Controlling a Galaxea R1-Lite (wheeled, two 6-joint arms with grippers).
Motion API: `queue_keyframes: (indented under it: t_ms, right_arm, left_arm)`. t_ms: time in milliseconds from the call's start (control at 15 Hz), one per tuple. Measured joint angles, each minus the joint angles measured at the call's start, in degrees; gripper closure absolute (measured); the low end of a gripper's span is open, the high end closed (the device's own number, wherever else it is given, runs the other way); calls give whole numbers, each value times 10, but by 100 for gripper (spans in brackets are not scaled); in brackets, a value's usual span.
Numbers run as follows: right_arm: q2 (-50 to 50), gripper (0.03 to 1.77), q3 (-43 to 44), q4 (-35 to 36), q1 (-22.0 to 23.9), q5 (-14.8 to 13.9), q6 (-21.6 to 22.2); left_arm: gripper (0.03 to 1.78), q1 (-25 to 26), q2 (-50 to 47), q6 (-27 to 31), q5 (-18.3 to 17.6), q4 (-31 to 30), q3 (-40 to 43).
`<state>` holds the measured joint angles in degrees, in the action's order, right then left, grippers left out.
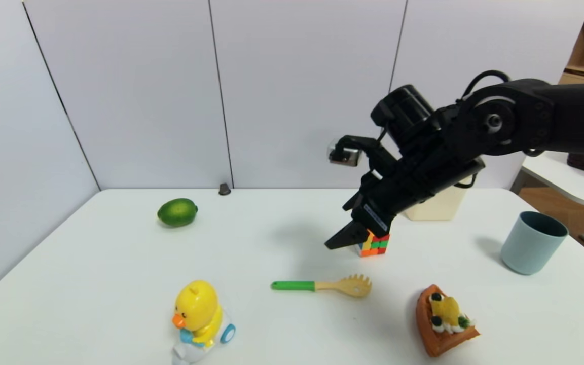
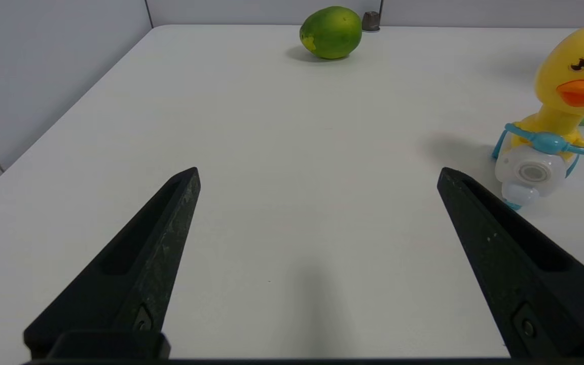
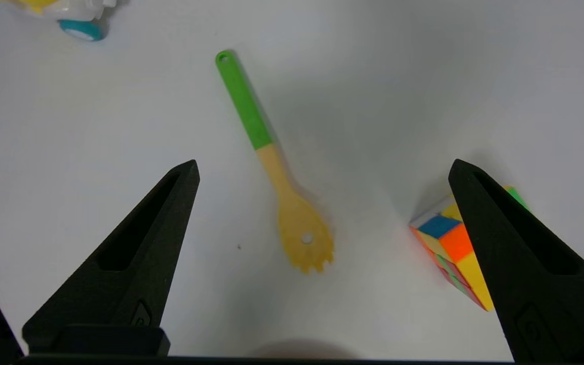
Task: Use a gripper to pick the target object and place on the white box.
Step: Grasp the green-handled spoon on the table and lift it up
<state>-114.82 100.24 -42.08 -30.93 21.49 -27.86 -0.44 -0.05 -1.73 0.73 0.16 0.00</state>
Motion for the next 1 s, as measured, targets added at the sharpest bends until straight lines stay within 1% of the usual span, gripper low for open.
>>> queue_keyframes:
  t_ms: [200,400,667,733,867,1000]
  right_arm:
    - [-34,10,23,-50,-26,3,-3]
    - [-59,10,32,-59,-44,2,-13]
    - [-85,10,33,-60,-46,-1,-89]
    - [-90,10,34,-60,-45,-3,-100]
    - [-96,10,34,-60,-45,-5,-107]
    - [-99,10,36,-61,-46,-8,-135]
  left_arm:
    - [12,0,0,0,0,0,0]
    - [12,0,0,0,0,0,0]
    - [12,0,0,0,0,0,0]
    - [12,0,0,0,0,0,0]
    - [12,0,0,0,0,0,0]
    - [12,0,0,0,0,0,0]
